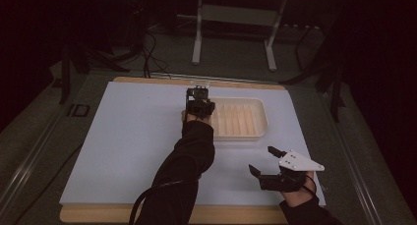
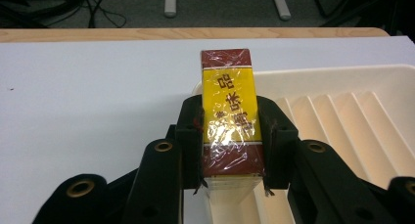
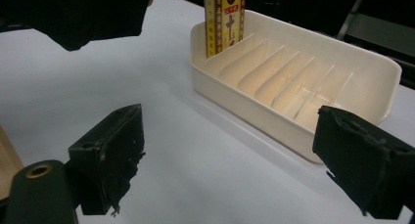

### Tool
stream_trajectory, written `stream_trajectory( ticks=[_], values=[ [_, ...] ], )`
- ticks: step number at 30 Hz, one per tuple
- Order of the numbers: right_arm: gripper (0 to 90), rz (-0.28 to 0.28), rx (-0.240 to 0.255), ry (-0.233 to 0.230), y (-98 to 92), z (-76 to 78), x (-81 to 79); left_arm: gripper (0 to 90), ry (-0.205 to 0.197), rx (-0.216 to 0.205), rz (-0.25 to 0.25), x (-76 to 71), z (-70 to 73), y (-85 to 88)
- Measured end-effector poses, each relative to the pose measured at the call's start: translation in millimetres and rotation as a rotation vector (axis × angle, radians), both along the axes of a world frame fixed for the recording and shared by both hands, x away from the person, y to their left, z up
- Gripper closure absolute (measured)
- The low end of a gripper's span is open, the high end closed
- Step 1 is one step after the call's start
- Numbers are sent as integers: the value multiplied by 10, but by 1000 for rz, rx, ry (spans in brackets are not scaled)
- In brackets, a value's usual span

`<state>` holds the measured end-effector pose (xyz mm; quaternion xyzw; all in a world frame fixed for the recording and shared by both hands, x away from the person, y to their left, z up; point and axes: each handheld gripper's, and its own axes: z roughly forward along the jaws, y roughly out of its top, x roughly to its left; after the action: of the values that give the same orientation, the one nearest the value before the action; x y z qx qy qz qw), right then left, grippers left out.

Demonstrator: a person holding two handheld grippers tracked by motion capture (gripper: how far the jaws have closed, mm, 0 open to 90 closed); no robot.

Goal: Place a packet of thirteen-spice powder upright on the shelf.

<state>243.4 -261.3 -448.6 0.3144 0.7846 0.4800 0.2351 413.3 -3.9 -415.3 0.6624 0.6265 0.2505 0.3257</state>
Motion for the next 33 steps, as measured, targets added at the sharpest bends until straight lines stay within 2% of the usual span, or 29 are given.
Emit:
stream_trajectory(
  ticks=[3,7,12,14,17,22,25,29,32,33],
  values=[
    [117,3,1,5,8,-14,2,683,9,-15,4,12,-33,0],
    [117,6,0,10,8,-27,5,683,22,5,-4,40,-93,-24],
    [117,3,-2,9,-3,-42,11,682,33,7,5,60,-151,-43],
    [117,5,0,12,-7,-45,15,682,30,23,1,57,-166,-63],
    [117,6,-1,11,-6,-46,12,681,20,18,6,57,-185,-63],
    [117,5,-1,16,-8,-54,16,680,42,23,0,77,-264,-76],
    [117,6,-2,19,-10,-57,19,678,33,22,4,77,-282,-82],
    [117,6,-2,20,-14,-62,26,673,36,32,-6,77,-280,-107],
    [117,6,-1,20,-13,-61,25,663,39,40,-27,82,-280,-119],
    [117,4,-2,21,-13,-58,25,654,48,40,-48,89,-280,-128]
  ],
)
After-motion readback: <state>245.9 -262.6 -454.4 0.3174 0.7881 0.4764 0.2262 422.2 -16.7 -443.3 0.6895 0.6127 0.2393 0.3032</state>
